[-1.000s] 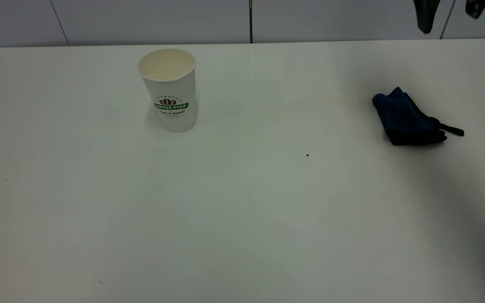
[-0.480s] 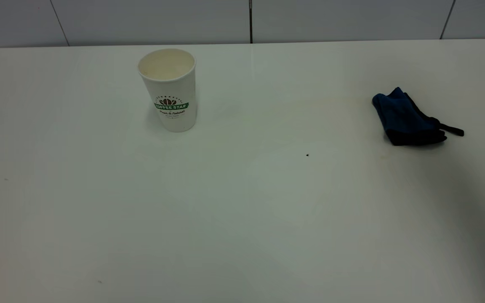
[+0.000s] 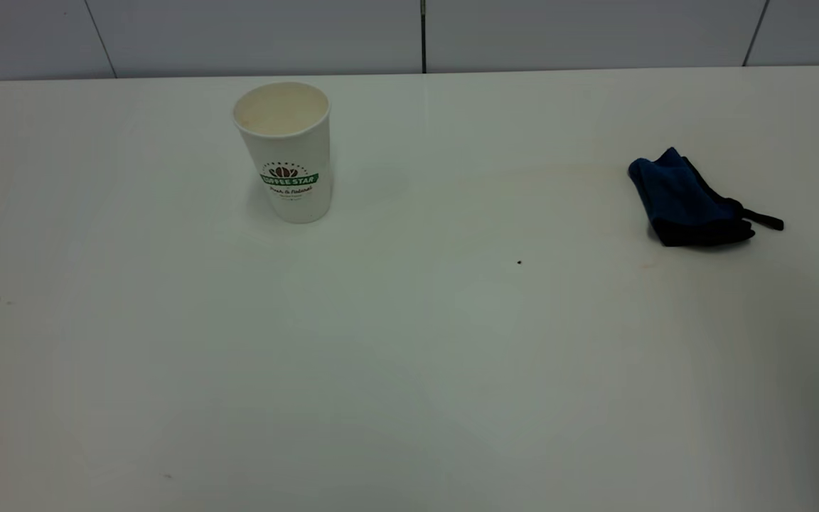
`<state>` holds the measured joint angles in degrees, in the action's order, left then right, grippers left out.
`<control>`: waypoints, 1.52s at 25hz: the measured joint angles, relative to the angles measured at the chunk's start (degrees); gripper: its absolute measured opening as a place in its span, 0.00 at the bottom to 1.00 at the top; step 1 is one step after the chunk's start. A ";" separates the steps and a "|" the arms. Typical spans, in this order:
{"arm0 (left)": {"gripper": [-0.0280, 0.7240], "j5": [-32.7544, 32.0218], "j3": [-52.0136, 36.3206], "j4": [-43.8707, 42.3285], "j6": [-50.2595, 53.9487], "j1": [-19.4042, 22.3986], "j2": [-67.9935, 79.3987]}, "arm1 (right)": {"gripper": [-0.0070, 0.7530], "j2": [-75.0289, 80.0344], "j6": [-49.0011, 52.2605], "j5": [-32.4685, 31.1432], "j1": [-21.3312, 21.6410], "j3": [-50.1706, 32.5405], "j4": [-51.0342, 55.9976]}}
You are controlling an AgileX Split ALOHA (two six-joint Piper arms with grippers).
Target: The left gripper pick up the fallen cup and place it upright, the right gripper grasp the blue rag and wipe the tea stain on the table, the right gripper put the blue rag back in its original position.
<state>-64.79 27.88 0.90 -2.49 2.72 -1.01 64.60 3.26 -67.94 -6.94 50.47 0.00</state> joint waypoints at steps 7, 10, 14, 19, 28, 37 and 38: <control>0.36 0.00 0.00 0.00 0.00 0.00 0.00 | 0.86 -15.40 0.05 3.46 0.00 -14.83 1.79; 0.36 0.00 0.00 0.00 0.00 0.00 0.00 | 0.84 -24.09 0.10 3.89 0.00 -17.87 2.11; 0.36 0.00 0.00 0.00 0.00 0.00 0.00 | 0.81 -35.21 0.10 3.66 0.00 -19.87 2.35; 0.36 0.00 0.00 0.00 -0.06 0.00 0.00 | 0.79 -44.05 0.10 3.28 0.00 -21.95 1.50; 0.36 0.00 0.00 0.00 -0.02 0.00 0.00 | 0.79 -49.29 -1.25 4.52 0.00 -23.75 3.50; 0.36 0.00 0.00 0.00 -0.02 0.00 0.00 | 0.78 -49.43 -1.37 4.57 0.00 -23.75 3.50; 0.36 0.00 0.00 0.00 -0.02 0.00 0.00 | 0.78 -49.43 -1.37 4.57 0.00 -23.75 3.50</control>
<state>-64.79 27.88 0.90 -2.51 2.72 -1.01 15.17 1.89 -63.36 -6.94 26.72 3.50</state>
